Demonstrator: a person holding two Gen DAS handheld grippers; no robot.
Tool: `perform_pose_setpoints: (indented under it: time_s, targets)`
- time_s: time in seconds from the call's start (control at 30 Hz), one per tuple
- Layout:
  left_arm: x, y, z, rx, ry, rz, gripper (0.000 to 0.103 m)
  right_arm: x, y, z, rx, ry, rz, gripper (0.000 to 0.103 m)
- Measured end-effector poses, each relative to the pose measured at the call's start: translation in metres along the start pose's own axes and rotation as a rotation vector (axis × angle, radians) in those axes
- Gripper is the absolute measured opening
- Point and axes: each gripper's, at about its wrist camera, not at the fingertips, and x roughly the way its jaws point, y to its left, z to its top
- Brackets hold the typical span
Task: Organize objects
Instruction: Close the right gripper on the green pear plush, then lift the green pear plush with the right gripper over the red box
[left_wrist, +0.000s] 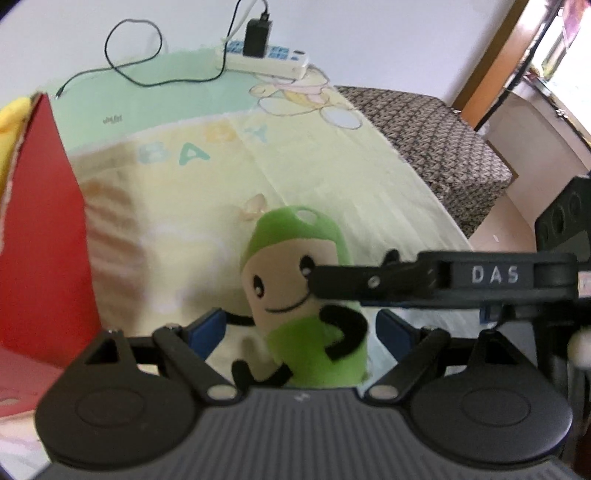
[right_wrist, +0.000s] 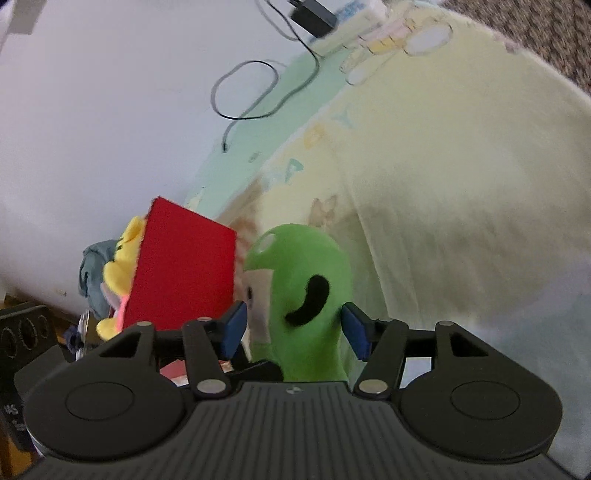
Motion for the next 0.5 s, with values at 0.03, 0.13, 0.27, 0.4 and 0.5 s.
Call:
perform_pose_setpoints:
  time_s: [0.03,0.13,0.27,0.4,0.5]
  targets:
    - [0.004,-0.001,0.001,-0.001,0.004,0.002,0.085,0.003,-0.003,0.001,0.017,0.004,0.002,0.062]
    - [0.011,-0.005,0.000,0.006,0.022,0.003,0.079,0.006,-0.004,0.002,0.031,0.016,0.023,0.060]
    - [0.012,-0.015,-0.005,0.054,0.023,0.019,0.077,0.005,-0.003,0.001,0.014,0.022,0.028,0.056]
    - [0.003,-0.022,-0.007,0.082,0.000,0.012,0.079,-0.004,-0.004,-0.004,0.020,0.007,0.058,0.054]
    - [-0.011,-0.027,-0.009,0.101,-0.036,0.004,0.079,-0.017,-0.003,-0.010,0.026,-0.023,0.095,0.053]
